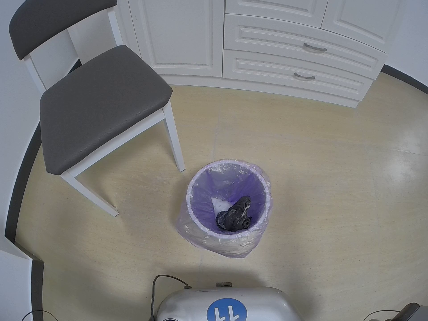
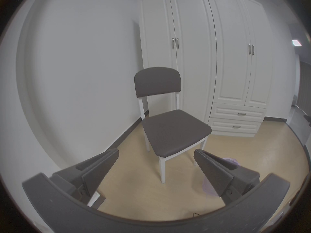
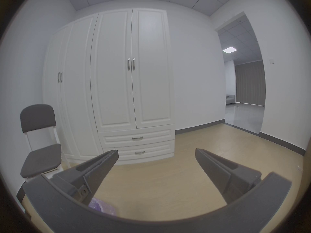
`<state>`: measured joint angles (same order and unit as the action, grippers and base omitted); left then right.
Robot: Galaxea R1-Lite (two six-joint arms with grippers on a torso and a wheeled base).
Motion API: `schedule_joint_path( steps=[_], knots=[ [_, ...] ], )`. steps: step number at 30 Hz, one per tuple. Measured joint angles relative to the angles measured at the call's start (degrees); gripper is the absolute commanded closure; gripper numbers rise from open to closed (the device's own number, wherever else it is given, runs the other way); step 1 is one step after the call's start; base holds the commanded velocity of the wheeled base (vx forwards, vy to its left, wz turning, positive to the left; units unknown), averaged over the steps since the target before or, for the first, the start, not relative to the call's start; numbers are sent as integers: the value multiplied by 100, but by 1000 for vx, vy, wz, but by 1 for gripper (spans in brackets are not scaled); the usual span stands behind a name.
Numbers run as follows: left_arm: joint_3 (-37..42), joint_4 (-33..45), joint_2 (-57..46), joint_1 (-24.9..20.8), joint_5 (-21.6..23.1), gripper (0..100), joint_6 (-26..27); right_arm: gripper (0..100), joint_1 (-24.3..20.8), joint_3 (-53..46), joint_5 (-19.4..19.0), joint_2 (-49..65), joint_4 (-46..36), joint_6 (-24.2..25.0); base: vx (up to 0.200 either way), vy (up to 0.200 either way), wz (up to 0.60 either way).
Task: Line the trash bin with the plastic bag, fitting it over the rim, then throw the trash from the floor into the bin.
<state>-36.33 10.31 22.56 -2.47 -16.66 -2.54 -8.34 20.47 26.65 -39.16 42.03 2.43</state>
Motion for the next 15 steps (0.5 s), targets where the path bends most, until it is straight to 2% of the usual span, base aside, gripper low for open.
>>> schedule_joint_path(
  steps=[9,15],
  knots=[
    [-377,681,-691,-27,50,0,27,0,151,9,-11,1328,-616,-2,0,0,0],
    [-920,1670,-1067,-52,83,0,57,0,302,9,-35,2254,-1442,2,0,0,0]
  ],
)
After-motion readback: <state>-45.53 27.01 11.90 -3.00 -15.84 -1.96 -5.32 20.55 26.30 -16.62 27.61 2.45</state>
